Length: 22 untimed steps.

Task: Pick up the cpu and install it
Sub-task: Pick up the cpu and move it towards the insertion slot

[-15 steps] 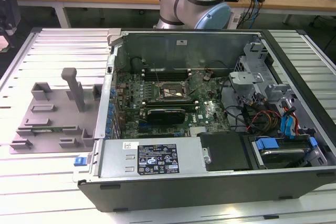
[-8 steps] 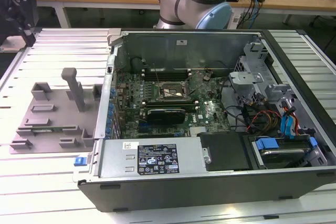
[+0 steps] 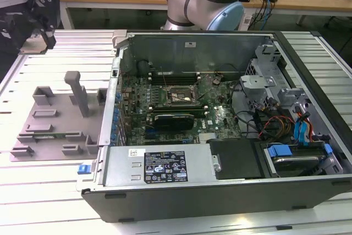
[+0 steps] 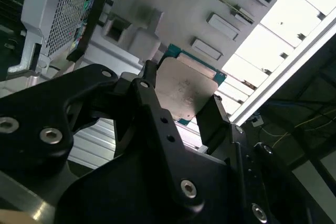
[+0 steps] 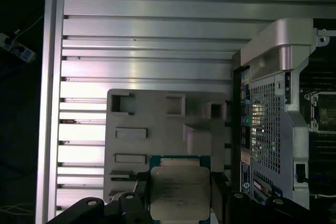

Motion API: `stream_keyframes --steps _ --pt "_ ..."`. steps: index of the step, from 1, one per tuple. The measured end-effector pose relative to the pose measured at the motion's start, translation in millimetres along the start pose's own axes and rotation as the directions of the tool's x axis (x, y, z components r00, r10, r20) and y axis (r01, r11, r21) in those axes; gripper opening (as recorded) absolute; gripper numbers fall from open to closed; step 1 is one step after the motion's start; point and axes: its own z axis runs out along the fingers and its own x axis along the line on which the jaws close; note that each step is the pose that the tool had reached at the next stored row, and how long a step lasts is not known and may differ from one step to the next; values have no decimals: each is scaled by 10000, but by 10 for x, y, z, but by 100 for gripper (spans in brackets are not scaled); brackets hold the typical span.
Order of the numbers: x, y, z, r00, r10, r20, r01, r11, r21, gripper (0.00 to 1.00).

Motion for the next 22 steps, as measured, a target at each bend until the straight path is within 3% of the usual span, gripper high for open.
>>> stream_keyframes --steps 4,14,20,22 --pt "-181 -3 1 10000 0 0 0 10000 0 55" --pt "-474 -9 5 10000 1 1 -1 10000 -1 55" --pt "-716 -14 7 10000 0 2 0 10000 -1 55" --pt "-768 -15 7 10000 0 1 0 10000 0 55"
